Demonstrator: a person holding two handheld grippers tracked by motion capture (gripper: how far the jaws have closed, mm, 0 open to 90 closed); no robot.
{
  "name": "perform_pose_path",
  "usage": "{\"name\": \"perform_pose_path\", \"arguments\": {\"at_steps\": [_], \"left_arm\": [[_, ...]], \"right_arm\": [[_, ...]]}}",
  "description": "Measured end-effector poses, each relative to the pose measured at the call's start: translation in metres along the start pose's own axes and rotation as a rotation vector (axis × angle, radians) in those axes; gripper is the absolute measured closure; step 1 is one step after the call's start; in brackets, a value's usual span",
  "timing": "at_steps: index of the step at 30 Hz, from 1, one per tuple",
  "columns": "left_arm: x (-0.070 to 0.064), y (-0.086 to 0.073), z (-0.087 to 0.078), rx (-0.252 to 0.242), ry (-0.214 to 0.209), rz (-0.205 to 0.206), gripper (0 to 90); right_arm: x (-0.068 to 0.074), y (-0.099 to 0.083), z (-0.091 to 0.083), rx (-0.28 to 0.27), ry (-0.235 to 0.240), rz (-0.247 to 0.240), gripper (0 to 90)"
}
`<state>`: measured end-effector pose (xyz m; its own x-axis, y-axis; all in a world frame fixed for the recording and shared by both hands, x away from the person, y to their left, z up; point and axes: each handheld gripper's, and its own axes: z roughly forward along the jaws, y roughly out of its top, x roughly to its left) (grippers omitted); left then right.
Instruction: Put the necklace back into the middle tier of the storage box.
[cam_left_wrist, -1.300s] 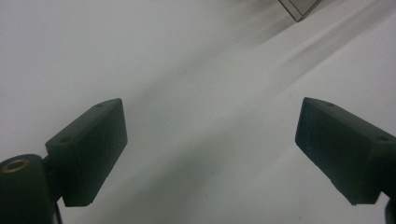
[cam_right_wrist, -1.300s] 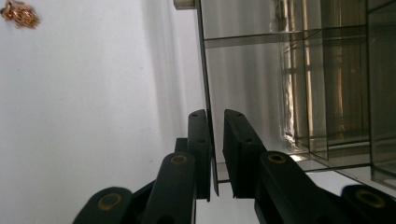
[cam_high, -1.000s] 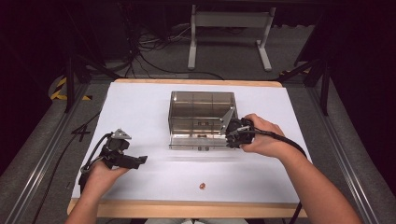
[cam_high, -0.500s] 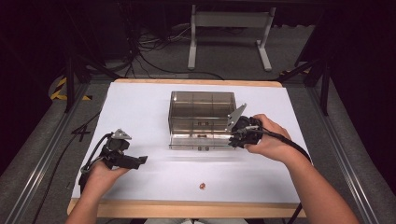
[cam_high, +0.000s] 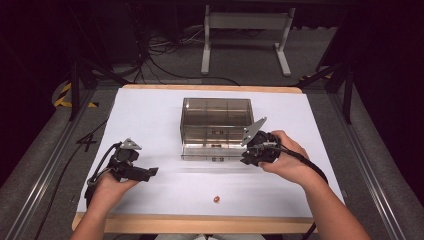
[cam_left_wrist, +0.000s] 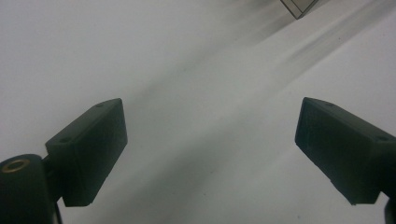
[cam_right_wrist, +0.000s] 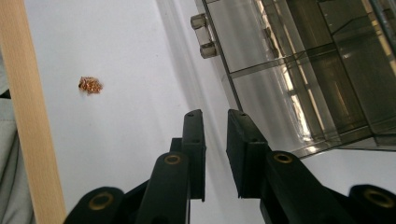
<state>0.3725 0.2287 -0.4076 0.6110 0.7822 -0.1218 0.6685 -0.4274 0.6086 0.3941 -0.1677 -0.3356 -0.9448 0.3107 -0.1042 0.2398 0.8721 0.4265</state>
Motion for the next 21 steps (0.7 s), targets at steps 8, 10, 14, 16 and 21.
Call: {"name": "perform_pose_path", "arguments": {"at_steps": [8,10,14,16,21], "left_arm": [[0.0,0.0,0.0,0.0,0.0,0.002,9.9],[-0.001,0.0,0.001,0.003,-0.004,0.0,9.9],[-0.001,0.0,0.001,0.002,-0.001,0.002,9.9],[-0.001,0.0,0.001,0.003,0.0,0.0,9.9],[-0.001,0.0,0.001,0.005,-0.009,0.002,9.9]], "right_arm": [[0.015,0.002,0.009,-0.029,0.023,0.024,76.5],[0.019,0.001,0.012,-0.022,0.027,0.024,76.3],[0.023,-0.001,0.016,-0.026,0.03,0.024,76.1],[0.025,-0.002,0.018,-0.033,0.035,0.038,76.1],[0.031,-0.001,0.021,-0.034,0.042,0.04,76.0]]}}
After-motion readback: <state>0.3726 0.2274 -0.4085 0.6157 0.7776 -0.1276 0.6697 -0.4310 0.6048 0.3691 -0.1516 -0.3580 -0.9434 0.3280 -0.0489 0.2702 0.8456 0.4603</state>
